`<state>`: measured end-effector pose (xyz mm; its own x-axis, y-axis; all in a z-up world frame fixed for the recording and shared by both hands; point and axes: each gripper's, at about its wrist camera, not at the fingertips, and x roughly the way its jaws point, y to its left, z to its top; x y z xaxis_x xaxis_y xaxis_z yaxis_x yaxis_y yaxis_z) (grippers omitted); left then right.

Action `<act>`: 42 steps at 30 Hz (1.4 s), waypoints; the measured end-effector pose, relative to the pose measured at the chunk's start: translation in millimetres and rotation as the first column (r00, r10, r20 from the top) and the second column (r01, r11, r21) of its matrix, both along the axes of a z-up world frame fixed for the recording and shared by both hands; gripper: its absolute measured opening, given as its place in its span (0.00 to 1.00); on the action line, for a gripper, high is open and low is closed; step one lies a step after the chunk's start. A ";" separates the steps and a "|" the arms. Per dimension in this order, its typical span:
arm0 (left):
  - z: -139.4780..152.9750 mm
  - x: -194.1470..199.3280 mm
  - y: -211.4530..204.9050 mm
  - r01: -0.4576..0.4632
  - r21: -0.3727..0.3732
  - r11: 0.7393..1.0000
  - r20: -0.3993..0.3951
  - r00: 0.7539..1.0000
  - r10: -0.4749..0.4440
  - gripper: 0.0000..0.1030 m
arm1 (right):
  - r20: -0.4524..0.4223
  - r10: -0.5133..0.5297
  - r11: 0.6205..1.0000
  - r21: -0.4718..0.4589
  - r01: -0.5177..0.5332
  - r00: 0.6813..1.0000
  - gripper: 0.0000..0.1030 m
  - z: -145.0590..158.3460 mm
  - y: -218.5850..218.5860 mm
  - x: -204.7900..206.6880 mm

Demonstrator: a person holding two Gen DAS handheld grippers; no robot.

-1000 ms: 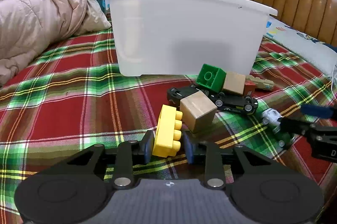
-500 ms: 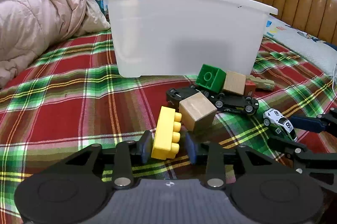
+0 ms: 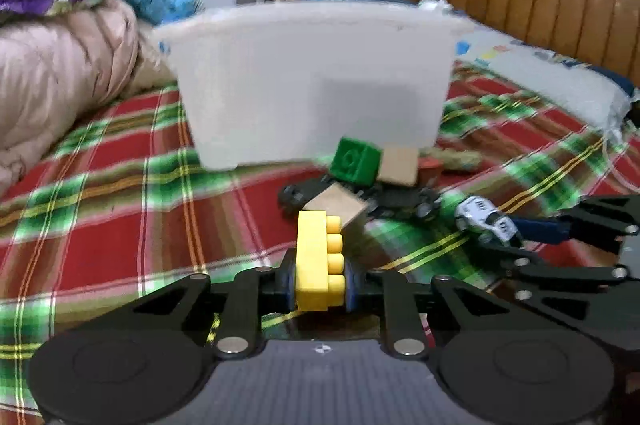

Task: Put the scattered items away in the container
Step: 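Carry the yellow brick and white toy car over the container and release both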

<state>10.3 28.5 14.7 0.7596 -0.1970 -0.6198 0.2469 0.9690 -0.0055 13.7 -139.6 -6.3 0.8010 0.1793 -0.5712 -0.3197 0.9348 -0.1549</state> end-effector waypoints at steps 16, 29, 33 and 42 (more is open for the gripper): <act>81.6 24.5 -3.9 0.004 -0.071 0.997 0.161 0.987 0.007 0.24 | 0.127 -0.008 0.997 0.078 -0.002 0.992 0.32 69.0 -0.3 24.6; 136.3 120.4 6.7 -0.083 -0.075 0.994 0.226 0.969 0.098 0.24 | 0.277 -0.007 1.000 0.029 -0.001 0.961 0.32 131.1 3.9 96.6; 127.4 145.5 -0.2 -0.087 -0.038 0.995 0.202 0.975 0.093 0.24 | 0.264 -0.004 1.000 0.031 -0.005 0.964 0.32 127.7 4.4 130.0; 99.5 144.4 -4.4 -0.074 -0.061 0.995 0.124 0.989 0.081 0.46 | 0.198 -0.007 1.000 0.025 0.002 0.980 0.40 103.7 4.3 148.5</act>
<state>154.6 24.2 114.2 0.8452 -0.1664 -0.5079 0.1735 0.9843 -0.0336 162.2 -135.3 97.4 0.8986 0.1871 -0.3968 -0.2806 0.9405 -0.1918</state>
